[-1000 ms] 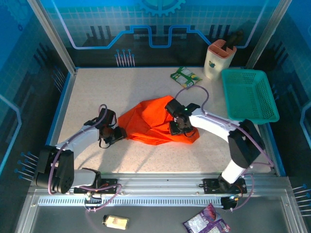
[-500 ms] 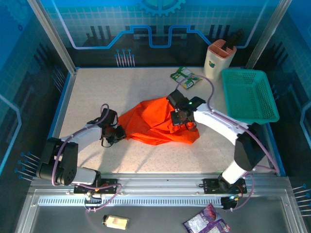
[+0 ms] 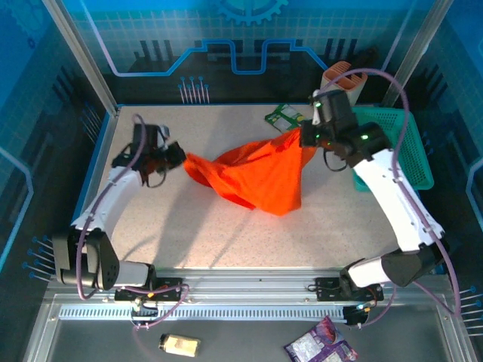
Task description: Fold the inside-out t-shirt
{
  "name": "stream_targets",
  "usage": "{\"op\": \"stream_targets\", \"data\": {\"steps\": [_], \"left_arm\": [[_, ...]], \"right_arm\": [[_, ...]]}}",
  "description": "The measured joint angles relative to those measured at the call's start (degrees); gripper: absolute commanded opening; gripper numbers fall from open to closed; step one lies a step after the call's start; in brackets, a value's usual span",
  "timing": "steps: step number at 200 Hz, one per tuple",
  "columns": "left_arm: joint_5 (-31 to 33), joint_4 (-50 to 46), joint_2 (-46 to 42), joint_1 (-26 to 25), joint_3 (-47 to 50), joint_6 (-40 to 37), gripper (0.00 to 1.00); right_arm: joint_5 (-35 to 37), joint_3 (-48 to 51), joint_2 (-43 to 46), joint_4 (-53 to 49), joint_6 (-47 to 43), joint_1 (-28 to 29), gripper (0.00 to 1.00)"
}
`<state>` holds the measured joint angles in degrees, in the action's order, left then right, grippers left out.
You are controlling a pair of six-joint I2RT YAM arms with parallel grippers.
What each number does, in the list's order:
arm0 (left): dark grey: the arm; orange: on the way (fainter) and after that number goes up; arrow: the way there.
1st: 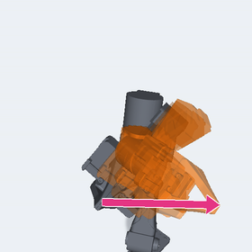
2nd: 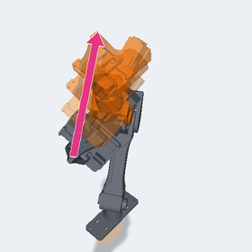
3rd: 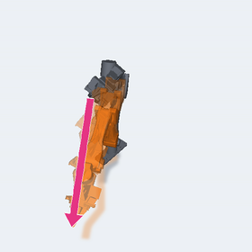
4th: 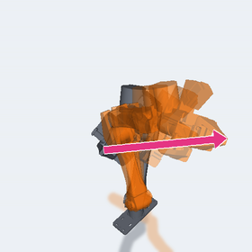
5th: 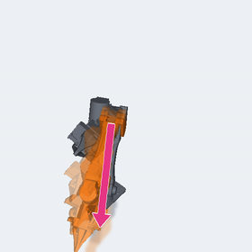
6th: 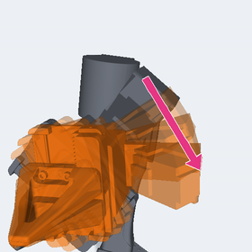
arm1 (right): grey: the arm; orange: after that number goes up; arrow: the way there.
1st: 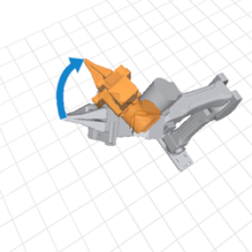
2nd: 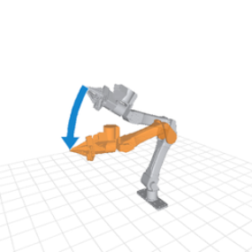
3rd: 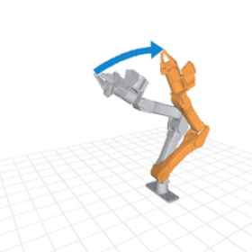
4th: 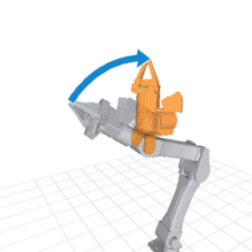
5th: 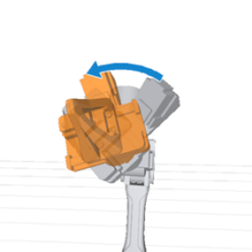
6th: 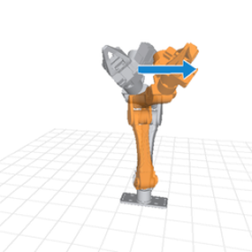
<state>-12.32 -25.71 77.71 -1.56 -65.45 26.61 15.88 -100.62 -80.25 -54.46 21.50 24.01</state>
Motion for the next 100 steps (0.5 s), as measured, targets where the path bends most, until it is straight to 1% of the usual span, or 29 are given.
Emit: {"op": "stream_targets", "data": {"steps": [31, 56, 68, 78, 100], "left_arm": [[-3.67, -1.27, -1.46, 6.73, -12.11, -0.26, 0.00], [-9.88, -0.59, -3.50, 14.23, -17.05, 2.03, 0.00], [-13.40, 0.59, -4.26, 17.18, -17.31, 3.82, 0.00], [-16.24, 1.57, -4.46, 18.60, -16.92, 5.25, 0.00], [-22.23, 4.33, -4.66, 18.99, -12.48, 7.65, 0.00]], "right_arm": [[1.25, -10.16, 4.26, -2.34, -2.93, -2.75, 0.00], [2.91, -11.17, 10.32, -3.10, -3.82, -6.34, 0.00], [3.17, -9.25, 13.40, -3.15, -3.78, -8.87, 0.00], [2.86, -5.44, 16.11, -3.15, -3.52, -10.99, 0.00], [-1.22, 8.96, 21.59, -1.81, -1.40, -15.50, 0.00]]}}
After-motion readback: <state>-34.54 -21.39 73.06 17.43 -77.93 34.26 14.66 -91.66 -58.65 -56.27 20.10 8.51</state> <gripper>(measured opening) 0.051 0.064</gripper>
